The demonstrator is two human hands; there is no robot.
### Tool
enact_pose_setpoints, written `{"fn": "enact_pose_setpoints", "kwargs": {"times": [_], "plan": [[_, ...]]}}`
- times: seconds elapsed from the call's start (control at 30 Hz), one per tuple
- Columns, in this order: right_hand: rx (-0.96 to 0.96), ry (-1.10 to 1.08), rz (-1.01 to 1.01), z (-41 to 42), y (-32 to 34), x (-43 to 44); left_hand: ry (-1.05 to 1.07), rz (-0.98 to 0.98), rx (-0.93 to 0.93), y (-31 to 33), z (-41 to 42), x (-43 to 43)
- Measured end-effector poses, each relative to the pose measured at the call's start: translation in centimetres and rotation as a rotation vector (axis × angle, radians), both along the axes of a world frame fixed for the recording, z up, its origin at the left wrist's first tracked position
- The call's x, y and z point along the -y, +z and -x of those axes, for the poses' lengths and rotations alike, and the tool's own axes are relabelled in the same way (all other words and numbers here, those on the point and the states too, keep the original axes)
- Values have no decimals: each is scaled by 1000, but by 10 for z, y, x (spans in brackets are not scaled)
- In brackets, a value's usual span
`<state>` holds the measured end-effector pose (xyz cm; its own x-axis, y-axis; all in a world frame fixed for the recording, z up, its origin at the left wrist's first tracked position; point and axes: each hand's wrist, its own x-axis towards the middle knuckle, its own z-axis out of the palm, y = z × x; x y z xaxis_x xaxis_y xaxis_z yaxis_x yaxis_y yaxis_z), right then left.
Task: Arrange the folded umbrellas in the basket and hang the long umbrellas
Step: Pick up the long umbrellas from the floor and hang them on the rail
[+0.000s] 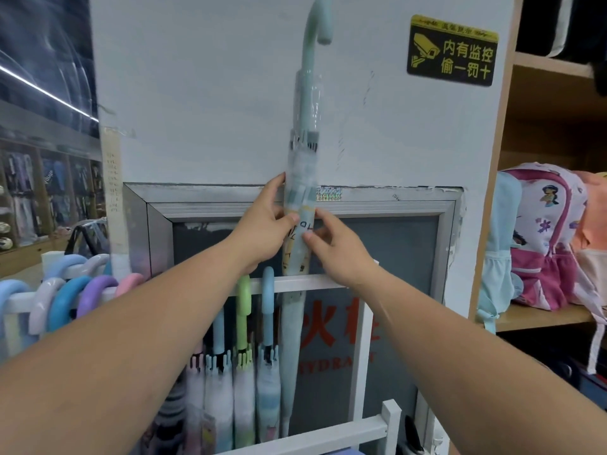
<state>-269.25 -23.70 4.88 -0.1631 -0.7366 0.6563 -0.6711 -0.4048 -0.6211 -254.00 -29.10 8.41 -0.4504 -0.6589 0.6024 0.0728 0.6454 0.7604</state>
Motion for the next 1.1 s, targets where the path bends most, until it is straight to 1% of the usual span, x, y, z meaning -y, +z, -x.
{"fn": "enact_pose_setpoints", "kwargs": {"times": [0.1,0.17,0.33,0.4,0.5,0.6,0.67,0.73,0.77,0.87,0.9,0.97,1.1], "plan": [[132,35,52,2,19,2,-19,-20,51,-11,-1,-3],[150,60,52,2,29,6,-12,-32,82,-15,-2,-1],[131,80,17,6,24,14,64,-52,143,-14,-3,4],[139,97,-19,9,15,15,89,-71,108,-12,-4,6],[67,62,-78,8,2,12,97,-82,46,-10,-4,9],[69,71,-129,6,-5,7,102,-61,67,-12,-5,10],[31,72,-182,6,-2,0,98,-65,99,-14,-6,12],[-14,43,-217,7,10,-10,96,-46,160,-15,-7,15],[10,32,-204,7,19,-14,96,-32,195,-16,-8,16],[199,79,-109,7,57,-30,87,-35,238,-19,-11,18],[228,100,-82,8,70,-35,82,-44,236,-20,-11,19],[202,148,-76,10,92,-43,75,-57,233,-21,-11,21],[50,209,-189,6,119,-46,54,-67,273,-21,-12,24]]}}
